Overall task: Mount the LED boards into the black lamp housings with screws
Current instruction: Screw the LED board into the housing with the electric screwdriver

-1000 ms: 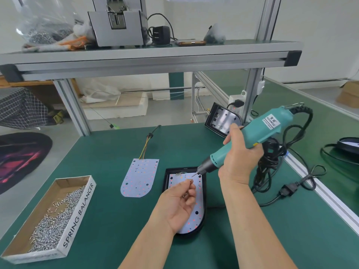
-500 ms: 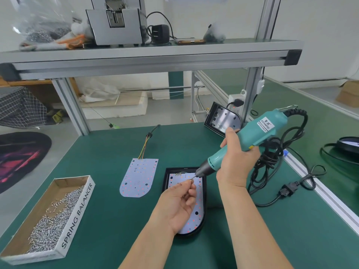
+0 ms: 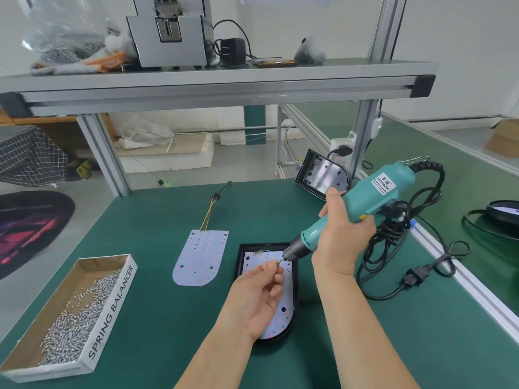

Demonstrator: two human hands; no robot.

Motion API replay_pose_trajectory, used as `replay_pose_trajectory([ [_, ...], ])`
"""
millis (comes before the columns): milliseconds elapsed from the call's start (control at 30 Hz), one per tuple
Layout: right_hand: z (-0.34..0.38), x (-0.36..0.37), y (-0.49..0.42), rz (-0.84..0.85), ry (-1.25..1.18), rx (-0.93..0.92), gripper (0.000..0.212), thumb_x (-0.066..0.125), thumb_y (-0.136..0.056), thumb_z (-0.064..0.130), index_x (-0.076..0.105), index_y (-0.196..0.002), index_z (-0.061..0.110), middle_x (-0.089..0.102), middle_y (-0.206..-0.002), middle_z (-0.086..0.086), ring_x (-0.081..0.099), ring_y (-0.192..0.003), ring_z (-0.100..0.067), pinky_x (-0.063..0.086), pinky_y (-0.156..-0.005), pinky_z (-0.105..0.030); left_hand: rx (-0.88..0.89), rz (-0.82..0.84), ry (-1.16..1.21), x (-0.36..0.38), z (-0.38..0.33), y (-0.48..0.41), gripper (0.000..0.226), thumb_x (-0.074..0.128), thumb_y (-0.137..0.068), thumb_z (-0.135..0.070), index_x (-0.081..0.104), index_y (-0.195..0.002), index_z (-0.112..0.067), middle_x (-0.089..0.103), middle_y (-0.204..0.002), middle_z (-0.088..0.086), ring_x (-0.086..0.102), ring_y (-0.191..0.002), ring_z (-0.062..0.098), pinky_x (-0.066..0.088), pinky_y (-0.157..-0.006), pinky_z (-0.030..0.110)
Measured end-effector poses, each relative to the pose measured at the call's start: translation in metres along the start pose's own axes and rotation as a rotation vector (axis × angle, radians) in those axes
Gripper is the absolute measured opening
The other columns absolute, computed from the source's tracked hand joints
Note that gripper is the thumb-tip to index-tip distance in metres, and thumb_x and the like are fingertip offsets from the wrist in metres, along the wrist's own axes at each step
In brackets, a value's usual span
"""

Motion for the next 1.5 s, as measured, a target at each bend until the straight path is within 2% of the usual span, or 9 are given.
replay_pose_trajectory([
  [300, 0.003, -0.005, -0.008, -0.041, 0.028, -0.018, 0.024, 0.072, -0.084, 0.011, 0.051, -0.073, 0.016, 0.056, -0.053, 0.008, 0.052, -0.048, -0.009, 0.045, -0.051, -0.017, 0.145, 0.004, -0.116, 0.004, 0.001, 0.004, 0.016, 0.057, -0.094, 0.006, 0.072, -0.094, 0.001, 0.062, -0.069, 0.007, 0.056, -0.056, 0.012, 0.05, -0.053, 0.018],
  [400, 0.011, -0.006, -0.019, -0.038, 0.024, -0.039, 0.023, 0.072, -0.083, 0.014, 0.051, -0.074, 0.017, 0.055, -0.051, 0.009, 0.052, -0.049, -0.008, 0.046, -0.052, -0.019, 0.333, -0.124, -0.56, 0.007, -0.005, 0.01, 0.02, 0.06, -0.097, -0.011, 0.079, -0.095, -0.018, 0.06, -0.062, -0.009, 0.049, -0.053, 0.007, 0.041, -0.054, 0.011],
  [533, 0.014, -0.005, -0.029, -0.005, 0.045, -0.072, 0.021, 0.072, -0.08, 0.017, 0.052, -0.074, 0.019, 0.057, -0.053, 0.009, 0.053, -0.049, -0.009, 0.046, -0.051, -0.02, 0.557, -0.423, -1.561, 0.015, -0.018, 0.017, 0.028, 0.054, -0.098, -0.035, 0.067, -0.123, -0.039, 0.069, -0.108, -0.009, 0.062, -0.092, 0.014, 0.042, -0.073, 0.025],
  [600, 0.011, -0.002, -0.031, 0.036, 0.087, -0.095, 0.021, 0.072, -0.078, 0.019, 0.052, -0.073, 0.016, 0.057, -0.056, 0.005, 0.053, -0.051, -0.01, 0.045, -0.052, -0.021, 0.549, -0.422, -1.809, 0.02, -0.016, 0.014, 0.032, 0.051, -0.099, -0.043, 0.058, -0.131, -0.042, 0.067, -0.116, -0.007, 0.063, -0.103, 0.02, 0.037, -0.073, 0.027],
  [700, 0.003, 0.001, -0.031, 0.101, 0.16, -0.129, 0.024, 0.073, -0.074, 0.029, 0.052, -0.071, 0.018, 0.053, -0.061, -0.003, 0.05, -0.053, -0.015, 0.044, -0.052, -0.025, 0.563, -0.37, -1.959, 0.029, -0.01, 0.007, 0.012, 0.047, -0.099, -0.043, 0.049, -0.099, -0.032, 0.06, -0.087, -0.004, 0.057, -0.081, 0.024, 0.029, -0.057, 0.029],
  [767, -0.002, 0.002, -0.029, 0.149, 0.218, -0.161, 0.027, 0.071, -0.073, 0.033, 0.049, -0.067, 0.02, 0.051, -0.059, -0.002, 0.047, -0.053, -0.018, 0.043, -0.051, -0.028, 0.562, -0.342, -2.067, 0.032, -0.007, 0.003, 0.019, 0.046, -0.098, -0.04, 0.038, -0.089, -0.025, 0.046, -0.073, -0.003, 0.049, -0.073, 0.024, 0.023, -0.05, 0.031],
  [900, -0.012, 0.003, -0.023, 0.222, 0.312, -0.231, 0.038, 0.071, -0.078, 0.03, 0.039, -0.06, 0.019, 0.042, -0.05, 0.014, 0.039, -0.048, -0.01, 0.037, -0.049, -0.025, 0.574, -0.291, -2.113, 0.036, -0.007, 0.0, 0.016, 0.045, -0.1, -0.036, 0.04, -0.091, -0.024, 0.043, -0.074, -0.003, 0.047, -0.075, 0.025, 0.031, -0.059, 0.03],
  [1100, -0.022, -0.001, -0.018, 0.249, 0.331, -0.238, 0.043, 0.07, -0.08, 0.025, 0.038, -0.062, 0.004, 0.038, -0.049, 0.013, 0.035, -0.048, -0.011, 0.034, -0.049, -0.026, 0.566, -0.268, -2.138, 0.036, -0.007, -0.001, 0.016, 0.044, -0.101, -0.035, 0.038, -0.091, -0.024, 0.042, -0.072, -0.003, 0.047, -0.076, 0.027, 0.033, -0.062, 0.031],
  [1500, -0.026, 0.003, -0.02, 0.276, 0.338, -0.213, 0.041, 0.071, -0.08, 0.024, 0.039, -0.065, 0.002, 0.041, -0.052, 0.01, 0.037, -0.049, -0.011, 0.036, -0.049, -0.026, 0.551, -0.243, -2.141, 0.036, -0.006, -0.002, 0.014, 0.044, -0.101, -0.034, 0.038, -0.092, -0.025, 0.046, -0.076, -0.003, 0.048, -0.077, 0.027, 0.034, -0.063, 0.03],
])
Point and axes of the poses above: each hand's wrist, its own y-axis away from the middle knuckle, its own x-axis out of the palm, z = x × y, the point moved 6 cm from there along -y, towards the middle knuckle
